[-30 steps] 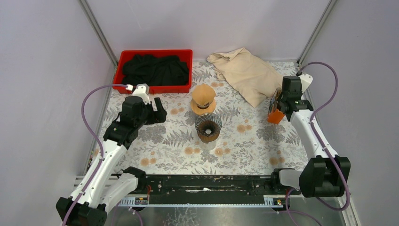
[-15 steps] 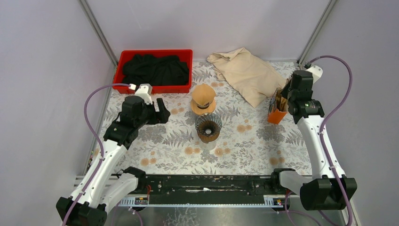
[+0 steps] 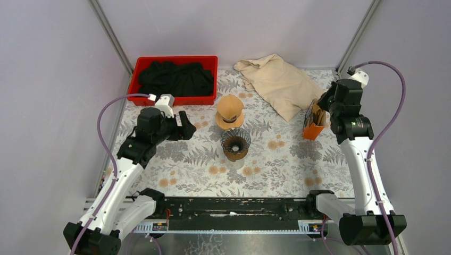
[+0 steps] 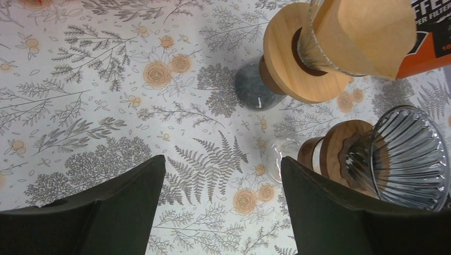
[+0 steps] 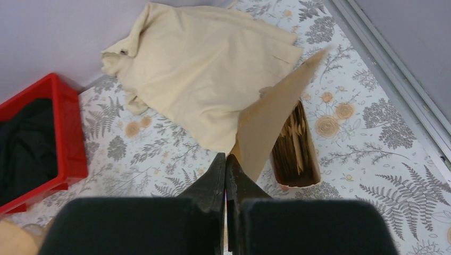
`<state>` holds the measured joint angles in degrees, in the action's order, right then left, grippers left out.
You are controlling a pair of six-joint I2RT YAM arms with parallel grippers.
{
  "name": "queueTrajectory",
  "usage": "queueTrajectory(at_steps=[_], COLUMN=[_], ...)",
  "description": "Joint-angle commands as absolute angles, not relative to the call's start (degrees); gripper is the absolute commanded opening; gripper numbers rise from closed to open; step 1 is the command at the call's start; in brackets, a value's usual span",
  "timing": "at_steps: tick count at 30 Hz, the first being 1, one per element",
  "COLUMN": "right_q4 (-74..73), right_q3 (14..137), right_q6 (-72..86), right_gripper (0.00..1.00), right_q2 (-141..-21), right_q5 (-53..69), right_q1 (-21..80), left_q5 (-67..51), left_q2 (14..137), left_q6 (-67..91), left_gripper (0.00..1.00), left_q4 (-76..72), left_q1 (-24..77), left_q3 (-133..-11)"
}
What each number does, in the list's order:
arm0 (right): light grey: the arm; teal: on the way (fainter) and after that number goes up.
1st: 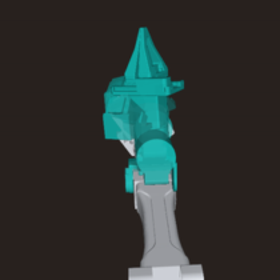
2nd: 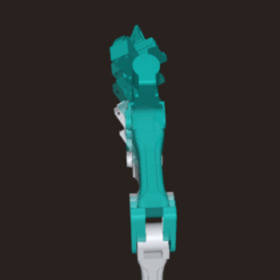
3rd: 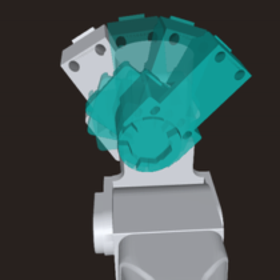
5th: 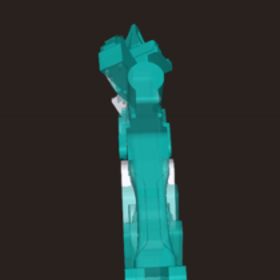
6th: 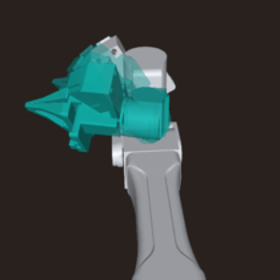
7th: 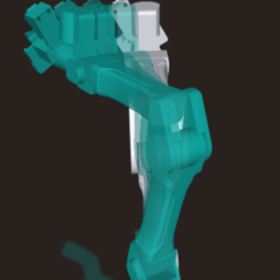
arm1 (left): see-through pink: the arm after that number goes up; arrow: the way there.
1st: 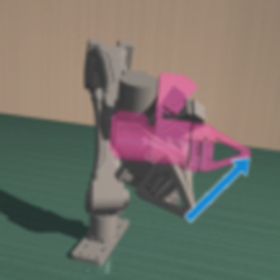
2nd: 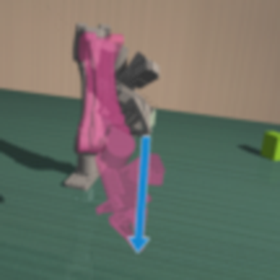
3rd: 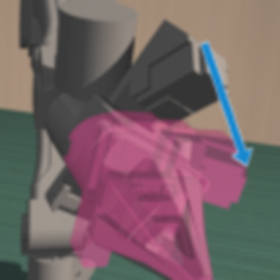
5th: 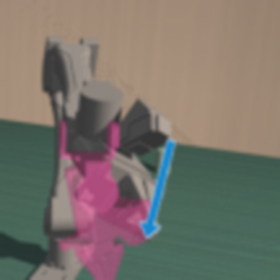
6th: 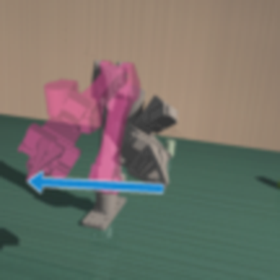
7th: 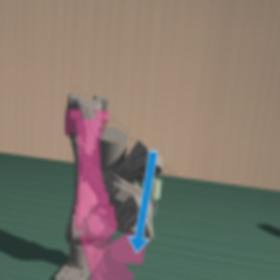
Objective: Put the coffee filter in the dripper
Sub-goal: Pick up the coffee filter from the coffee filter holder.
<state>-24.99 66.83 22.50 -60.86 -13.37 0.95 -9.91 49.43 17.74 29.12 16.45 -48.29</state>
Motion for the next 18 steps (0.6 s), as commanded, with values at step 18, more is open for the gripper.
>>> queueTrajectory(at_steps=[18], right_q4=[-23.2], right_q3=[72.2], right_q6=[20.9], right_gripper=[0.00], right_q2=[-60.1], right_q5=[4.2], right_q1=[0.9], left_q5=[-14.1], left_q2=[48.3], left_q6=[21.8], left_gripper=[0.86], left_q4=[25.0], left_q1=[20.7], left_q3=[-54.7])
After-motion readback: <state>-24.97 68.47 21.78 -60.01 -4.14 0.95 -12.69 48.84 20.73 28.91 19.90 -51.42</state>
